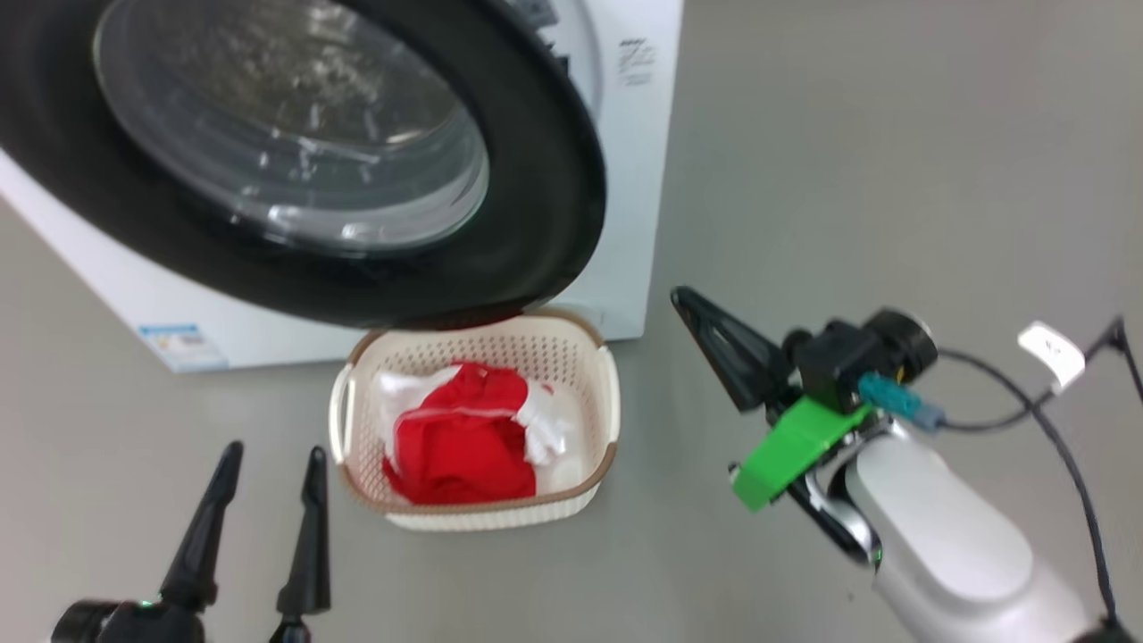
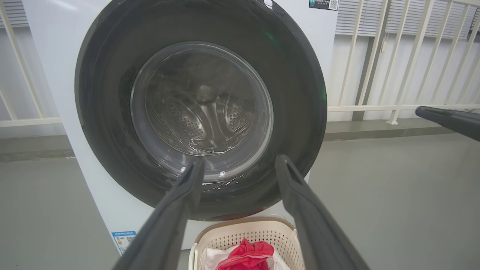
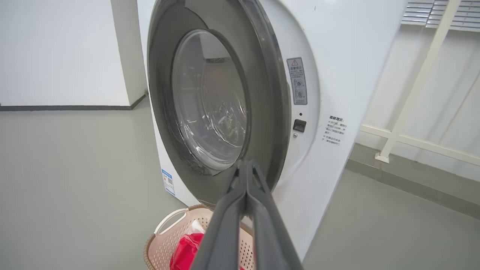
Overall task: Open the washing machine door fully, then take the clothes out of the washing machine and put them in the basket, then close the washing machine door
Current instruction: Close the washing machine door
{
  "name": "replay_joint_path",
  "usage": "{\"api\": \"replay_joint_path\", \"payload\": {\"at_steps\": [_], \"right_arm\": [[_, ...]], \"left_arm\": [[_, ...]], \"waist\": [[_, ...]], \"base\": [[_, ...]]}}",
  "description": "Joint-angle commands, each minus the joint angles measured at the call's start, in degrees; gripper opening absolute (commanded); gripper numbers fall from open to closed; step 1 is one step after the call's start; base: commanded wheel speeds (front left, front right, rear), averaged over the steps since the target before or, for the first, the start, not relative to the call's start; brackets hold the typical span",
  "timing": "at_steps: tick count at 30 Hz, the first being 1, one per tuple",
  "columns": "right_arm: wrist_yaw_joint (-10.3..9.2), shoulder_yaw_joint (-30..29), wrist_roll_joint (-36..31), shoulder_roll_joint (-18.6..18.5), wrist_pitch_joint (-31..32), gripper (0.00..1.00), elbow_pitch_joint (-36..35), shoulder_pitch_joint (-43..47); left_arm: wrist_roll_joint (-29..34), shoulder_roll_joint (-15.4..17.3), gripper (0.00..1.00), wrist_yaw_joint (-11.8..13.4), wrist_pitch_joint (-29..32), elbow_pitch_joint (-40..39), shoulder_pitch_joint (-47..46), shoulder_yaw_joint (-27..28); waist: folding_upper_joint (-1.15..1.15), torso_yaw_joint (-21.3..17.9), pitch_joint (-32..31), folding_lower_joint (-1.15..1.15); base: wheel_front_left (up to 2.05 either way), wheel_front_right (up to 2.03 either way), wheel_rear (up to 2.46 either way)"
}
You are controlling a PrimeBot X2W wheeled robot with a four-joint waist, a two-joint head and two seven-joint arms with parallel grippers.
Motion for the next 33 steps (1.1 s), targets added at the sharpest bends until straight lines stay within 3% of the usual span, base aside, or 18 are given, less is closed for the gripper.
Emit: {"api": "replay_joint_path", "payload": {"at_steps": [1,17,33], "right_arm": [[0.35,1.7,0.9,-0.1,-0.4,0.0,-0.5,-2.7],[0.35,7.0,5.0,-3.2,-0.4,0.0,6.4,-20.5],[0.35,6.1,6.1,-7.1,-0.4,0.0,11.6,-31.9]], "left_arm": [[0.4,0.2,1.0,-0.4,-0.3,-1.3,-2.6,1.2],[-3.1,0.1,1.0,-0.6,-0.3,-1.7,-8.8,-4.8],[-3.5,0.1,1.0,-0.7,-0.3,-1.4,-11.2,-6.9]], "waist": [[0.0,3.0,3.3,0.0],[0.0,12.2,13.4,0.0],[0.0,15.8,18.0,0.0]], "base": [[0.0,0.0,0.0],[0.0,0.0,0.0],[0.0,0.0,0.0]]}}
